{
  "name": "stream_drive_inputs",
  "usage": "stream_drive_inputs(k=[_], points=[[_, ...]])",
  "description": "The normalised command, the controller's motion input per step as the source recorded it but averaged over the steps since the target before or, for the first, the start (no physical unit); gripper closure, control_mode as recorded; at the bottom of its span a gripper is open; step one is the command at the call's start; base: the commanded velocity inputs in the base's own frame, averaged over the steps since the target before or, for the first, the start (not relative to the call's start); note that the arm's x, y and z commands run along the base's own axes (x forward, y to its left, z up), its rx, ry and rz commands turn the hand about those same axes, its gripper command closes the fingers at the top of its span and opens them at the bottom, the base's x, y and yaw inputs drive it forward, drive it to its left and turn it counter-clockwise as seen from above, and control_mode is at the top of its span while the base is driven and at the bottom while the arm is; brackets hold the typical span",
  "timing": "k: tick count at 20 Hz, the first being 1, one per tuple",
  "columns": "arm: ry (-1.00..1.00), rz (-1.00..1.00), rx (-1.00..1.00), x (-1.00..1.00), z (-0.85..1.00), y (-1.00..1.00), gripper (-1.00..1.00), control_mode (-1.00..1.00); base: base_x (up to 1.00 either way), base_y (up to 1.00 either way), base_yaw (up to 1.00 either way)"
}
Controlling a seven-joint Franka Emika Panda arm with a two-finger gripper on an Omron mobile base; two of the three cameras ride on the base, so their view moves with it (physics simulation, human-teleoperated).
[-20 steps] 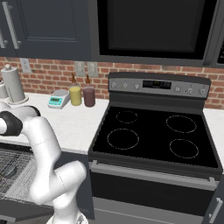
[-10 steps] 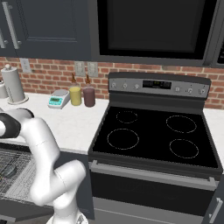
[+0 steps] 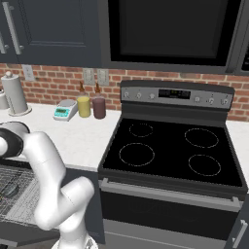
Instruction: Pick up the cup and bowl from the counter, place them in the dishwasher, and close the dishwasher door.
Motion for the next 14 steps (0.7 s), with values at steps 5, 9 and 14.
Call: stream_drive_inputs(k=[5, 9, 14], points=[[-0.01, -0.33, 0.0, -0.82, 0.31, -0.42, -1.0, -1.0, 0.0, 0.0, 0.0], [0.0, -0.42, 0.01, -0.93, -0.08, -0.46, -1.0, -1.0, 0.0, 0.0, 0.0], [-0.01, -0.25, 0.03, -0.2, -0.56, -0.53, -1.0, -1.0, 0.0, 0.0, 0.0]])
